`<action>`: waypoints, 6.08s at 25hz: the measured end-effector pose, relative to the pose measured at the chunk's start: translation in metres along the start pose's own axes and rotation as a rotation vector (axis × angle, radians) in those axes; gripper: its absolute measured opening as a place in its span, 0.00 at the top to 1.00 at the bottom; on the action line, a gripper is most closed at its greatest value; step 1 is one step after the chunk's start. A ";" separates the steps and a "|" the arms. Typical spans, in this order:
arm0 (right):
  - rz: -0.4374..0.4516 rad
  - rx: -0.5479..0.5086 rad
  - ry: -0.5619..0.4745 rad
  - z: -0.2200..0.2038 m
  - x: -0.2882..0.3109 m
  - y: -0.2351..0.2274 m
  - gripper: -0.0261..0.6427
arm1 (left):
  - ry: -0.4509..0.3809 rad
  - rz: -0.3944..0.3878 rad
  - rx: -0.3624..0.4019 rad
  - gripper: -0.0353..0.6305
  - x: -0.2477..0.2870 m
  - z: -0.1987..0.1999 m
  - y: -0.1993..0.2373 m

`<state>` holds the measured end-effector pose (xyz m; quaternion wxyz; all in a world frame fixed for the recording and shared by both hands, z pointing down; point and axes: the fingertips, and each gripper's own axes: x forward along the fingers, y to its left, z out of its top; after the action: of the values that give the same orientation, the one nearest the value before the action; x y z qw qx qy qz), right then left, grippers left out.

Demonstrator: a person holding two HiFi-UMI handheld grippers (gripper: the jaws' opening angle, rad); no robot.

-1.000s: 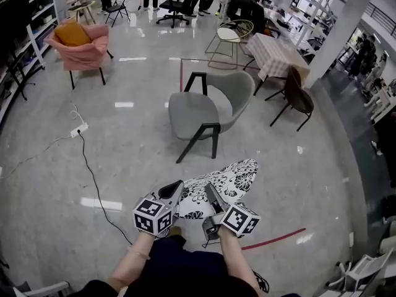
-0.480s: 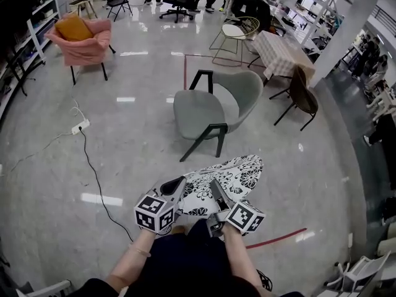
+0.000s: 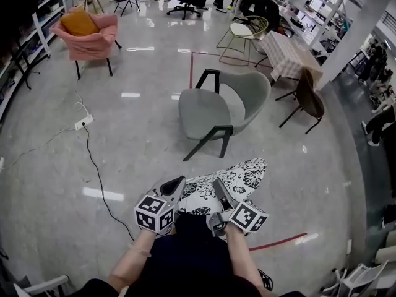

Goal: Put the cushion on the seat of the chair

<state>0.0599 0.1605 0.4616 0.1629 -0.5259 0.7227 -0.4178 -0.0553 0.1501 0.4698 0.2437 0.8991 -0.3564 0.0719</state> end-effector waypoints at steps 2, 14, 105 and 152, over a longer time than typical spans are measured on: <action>0.000 0.006 -0.001 0.005 0.007 -0.003 0.92 | 0.008 0.002 -0.001 0.96 0.006 0.001 0.003; -0.009 0.064 -0.008 0.056 0.064 -0.038 0.92 | 0.034 0.007 -0.010 0.96 0.079 0.026 0.033; -0.026 0.126 0.031 0.245 0.502 -0.158 0.92 | 0.066 0.117 -0.095 0.96 0.361 0.192 0.309; -0.854 0.446 0.024 0.065 0.425 -0.425 0.34 | 0.277 -0.012 -0.157 0.96 0.428 0.030 0.330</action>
<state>0.2018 -0.2904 0.8393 0.0773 -0.7230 0.3366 -0.5983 0.0352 -0.3308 0.7006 0.3606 0.8608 -0.3188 0.1657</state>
